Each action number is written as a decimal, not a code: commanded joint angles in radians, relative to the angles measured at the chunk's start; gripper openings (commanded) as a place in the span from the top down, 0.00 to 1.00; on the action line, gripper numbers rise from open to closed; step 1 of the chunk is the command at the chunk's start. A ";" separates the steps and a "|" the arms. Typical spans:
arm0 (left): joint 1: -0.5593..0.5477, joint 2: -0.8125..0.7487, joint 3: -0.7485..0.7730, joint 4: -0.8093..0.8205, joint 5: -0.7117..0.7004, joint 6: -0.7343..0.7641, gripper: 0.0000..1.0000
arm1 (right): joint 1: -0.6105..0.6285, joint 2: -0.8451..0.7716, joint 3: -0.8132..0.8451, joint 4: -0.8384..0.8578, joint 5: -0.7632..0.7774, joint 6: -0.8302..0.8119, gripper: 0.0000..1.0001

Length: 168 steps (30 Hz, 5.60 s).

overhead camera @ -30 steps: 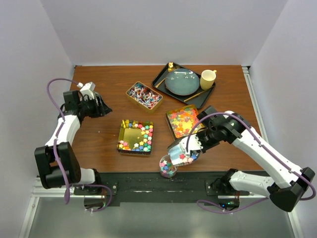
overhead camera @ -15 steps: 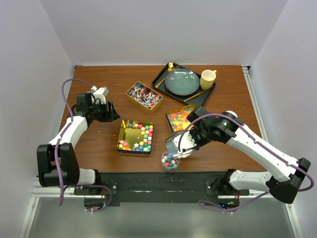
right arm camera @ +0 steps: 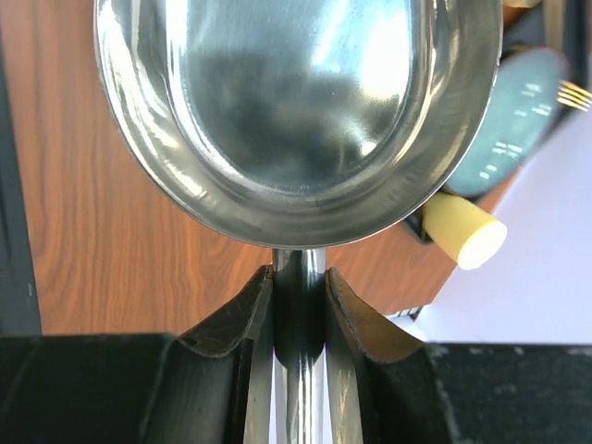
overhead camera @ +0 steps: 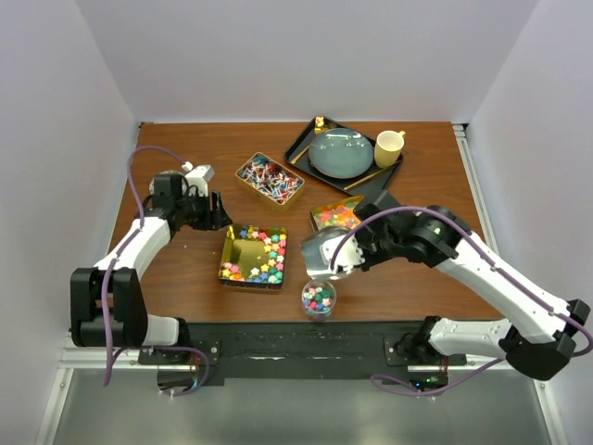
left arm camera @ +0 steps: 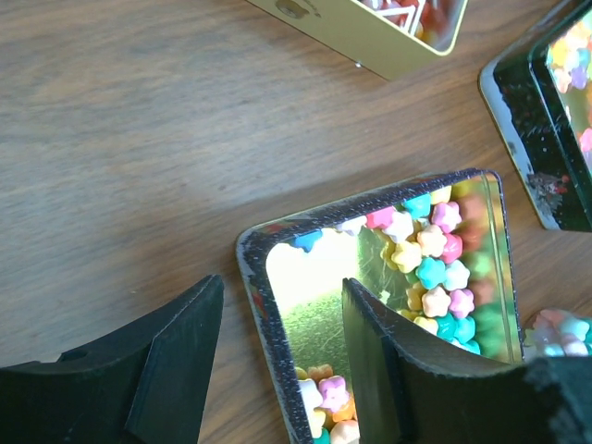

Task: Pack the candies
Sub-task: Place the fake candies in the packing bottle, then move the storage box to the center of the board, then adjust the storage box at the center of the board, then scoop the fake candies from the storage box.

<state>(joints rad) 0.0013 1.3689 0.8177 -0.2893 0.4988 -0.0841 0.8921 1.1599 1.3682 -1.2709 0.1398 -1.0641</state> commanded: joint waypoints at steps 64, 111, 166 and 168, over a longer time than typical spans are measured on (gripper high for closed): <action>-0.184 0.935 1.262 -0.350 -0.342 0.178 0.49 | -0.575 0.521 0.450 0.441 -0.224 0.533 1.00; -0.350 0.409 0.449 -0.295 -0.017 -0.092 0.52 | -0.515 0.589 0.465 0.298 -0.327 0.379 1.00; -0.227 0.403 0.173 -0.050 0.081 -0.148 0.64 | -0.108 1.080 0.753 -0.315 0.486 -0.195 1.00; -0.236 0.406 0.169 -0.039 0.086 -0.151 0.64 | -0.110 1.095 0.782 -0.317 0.445 -0.155 1.00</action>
<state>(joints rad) -0.2180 1.7588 1.0027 -0.3912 0.5449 -0.2077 0.7822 2.2032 2.1239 -1.3346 0.6056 -1.3041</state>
